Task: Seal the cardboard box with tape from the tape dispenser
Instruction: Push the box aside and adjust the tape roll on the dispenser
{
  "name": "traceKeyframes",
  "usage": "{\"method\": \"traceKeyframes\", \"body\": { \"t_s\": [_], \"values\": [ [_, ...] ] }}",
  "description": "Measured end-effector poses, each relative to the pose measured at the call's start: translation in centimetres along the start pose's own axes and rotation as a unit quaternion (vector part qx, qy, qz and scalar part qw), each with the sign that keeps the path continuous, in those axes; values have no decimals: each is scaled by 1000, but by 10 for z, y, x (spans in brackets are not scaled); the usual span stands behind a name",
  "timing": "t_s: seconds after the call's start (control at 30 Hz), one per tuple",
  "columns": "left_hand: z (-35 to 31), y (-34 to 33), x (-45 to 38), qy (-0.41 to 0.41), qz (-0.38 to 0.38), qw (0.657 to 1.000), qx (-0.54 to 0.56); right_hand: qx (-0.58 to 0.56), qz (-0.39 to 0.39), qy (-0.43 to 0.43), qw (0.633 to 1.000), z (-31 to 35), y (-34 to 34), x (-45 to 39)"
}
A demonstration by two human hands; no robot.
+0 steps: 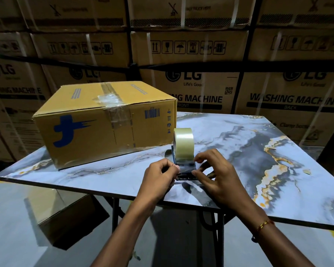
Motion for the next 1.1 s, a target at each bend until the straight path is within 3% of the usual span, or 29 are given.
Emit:
{"method": "traceKeyframes", "body": {
  "t_s": [0.27, 0.57, 1.1],
  "values": [
    [-1, 0, -1, -4, -7, 1000, -8, 36, -1, 46, 998, 10, 0, -2],
    [-3, 2, 2, -34, -14, 999, -22, -46, -25, -16, 999, -4, 4, 0],
    [-3, 3, 2, -40, -18, 999, -13, 94, -4, 92, 991, 13, 0, 1]
  ]
}}
Point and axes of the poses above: each hand's wrist, its own x-axis away from the middle knuckle, its own y-axis out of the back of the hand, z = x × y, the point moved 10 cm from there along -x, towards the middle knuckle, and after that the axes turned 14 degrees about y, right-handed, at the moved point
